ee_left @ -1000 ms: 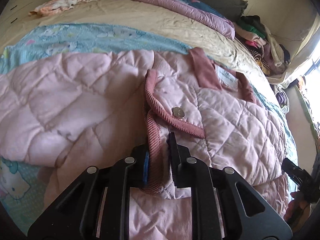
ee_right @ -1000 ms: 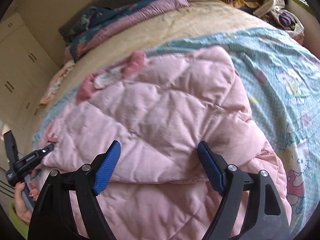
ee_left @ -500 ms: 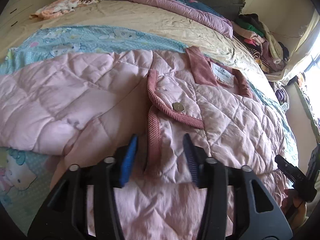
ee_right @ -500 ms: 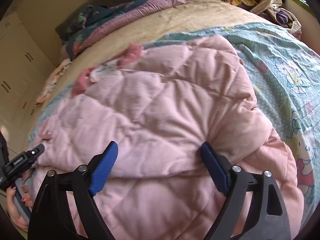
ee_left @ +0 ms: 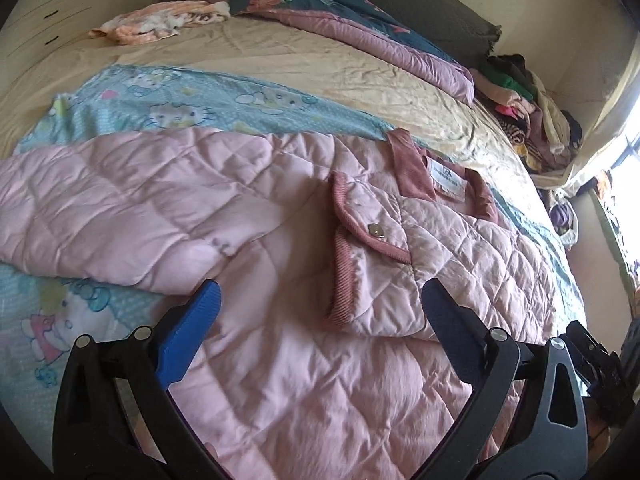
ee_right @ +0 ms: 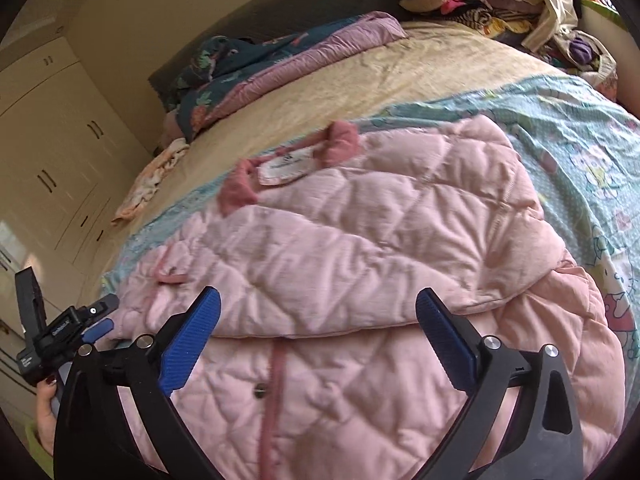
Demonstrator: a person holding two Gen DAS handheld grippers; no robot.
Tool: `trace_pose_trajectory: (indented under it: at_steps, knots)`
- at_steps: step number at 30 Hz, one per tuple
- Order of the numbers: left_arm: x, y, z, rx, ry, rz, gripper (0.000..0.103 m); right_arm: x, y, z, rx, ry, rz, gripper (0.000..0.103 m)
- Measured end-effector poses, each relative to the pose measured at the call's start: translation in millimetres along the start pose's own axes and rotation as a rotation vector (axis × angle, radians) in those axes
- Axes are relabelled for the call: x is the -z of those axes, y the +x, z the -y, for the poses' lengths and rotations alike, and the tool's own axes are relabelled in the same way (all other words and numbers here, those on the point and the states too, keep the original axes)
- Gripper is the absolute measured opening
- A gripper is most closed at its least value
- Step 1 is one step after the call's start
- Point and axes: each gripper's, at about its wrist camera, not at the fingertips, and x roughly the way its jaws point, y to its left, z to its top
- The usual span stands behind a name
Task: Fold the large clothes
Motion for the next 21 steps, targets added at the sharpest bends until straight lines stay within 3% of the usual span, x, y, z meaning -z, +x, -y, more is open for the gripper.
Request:
trace_pose_trajectory:
  at_steps: [14,21]
  knots:
    - [4.3,-36.6,-57.7,-0.043,-0.074,0.055,0.094,7.7,3.2,-88.8,-0.093,-0.128,-0.008,0.098]
    - [6.4,-51.9,-94.1,-0.102,-0.120,0.084,0.094,17.0,15.7,-140.1,-0.135,-0.214,-0.043,0.098]
